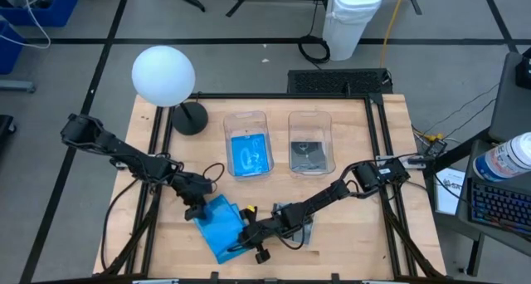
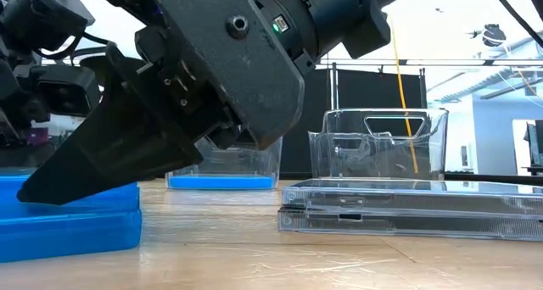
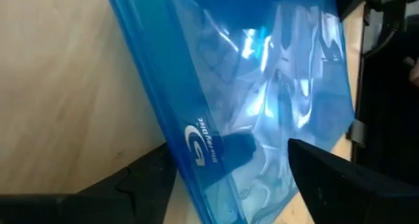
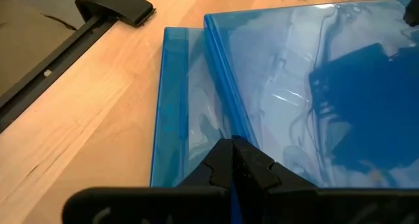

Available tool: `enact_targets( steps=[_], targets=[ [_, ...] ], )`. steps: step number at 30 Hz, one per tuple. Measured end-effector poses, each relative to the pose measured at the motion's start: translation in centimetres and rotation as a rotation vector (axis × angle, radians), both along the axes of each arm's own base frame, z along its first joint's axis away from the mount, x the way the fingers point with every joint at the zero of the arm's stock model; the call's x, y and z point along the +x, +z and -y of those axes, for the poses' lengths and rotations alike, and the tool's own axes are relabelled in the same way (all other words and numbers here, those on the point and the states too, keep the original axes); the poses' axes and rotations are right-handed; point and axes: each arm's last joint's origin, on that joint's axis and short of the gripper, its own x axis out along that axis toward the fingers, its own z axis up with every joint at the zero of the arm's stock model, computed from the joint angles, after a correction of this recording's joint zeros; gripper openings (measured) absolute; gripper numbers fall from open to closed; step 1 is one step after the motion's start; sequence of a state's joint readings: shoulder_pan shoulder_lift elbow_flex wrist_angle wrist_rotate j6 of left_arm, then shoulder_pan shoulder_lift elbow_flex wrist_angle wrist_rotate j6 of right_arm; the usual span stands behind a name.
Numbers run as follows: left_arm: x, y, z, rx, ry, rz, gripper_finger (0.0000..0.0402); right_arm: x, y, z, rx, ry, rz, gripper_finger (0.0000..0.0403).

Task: Pick & place jewel cases by type
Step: Put the blue cd case into the left transparent bin

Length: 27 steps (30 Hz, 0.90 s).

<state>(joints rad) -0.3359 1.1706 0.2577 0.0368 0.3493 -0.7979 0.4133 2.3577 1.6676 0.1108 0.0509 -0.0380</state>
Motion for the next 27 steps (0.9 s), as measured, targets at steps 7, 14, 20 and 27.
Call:
enact_targets(
  steps=[7, 14, 20, 27],
  targets=[
    [0.0, -0.2, -0.2, 0.043, 0.023, 0.008, 0.0170, 0.0, 0.0, 0.0, -0.003, 0.001, -0.002, 0.0000],
    [0.0, 0.0, -0.1, 0.023, 0.012, 0.017, 0.0078, -0.1, -0.1, -0.1, 0.000, 0.011, -0.010, 0.0000],
    [0.2, 0.2, 0.0, 0.026, -0.008, 0.062, 0.0078, -0.3, -0.1, -0.5, -0.005, 0.017, -0.008, 0.0000],
    [0.1, 1.6, -0.1, 0.045, -0.054, 0.193, 0.0074, -1.5, 1.6, -2.3, -0.163, 0.004, 0.059, 0.0000]
  ],
)
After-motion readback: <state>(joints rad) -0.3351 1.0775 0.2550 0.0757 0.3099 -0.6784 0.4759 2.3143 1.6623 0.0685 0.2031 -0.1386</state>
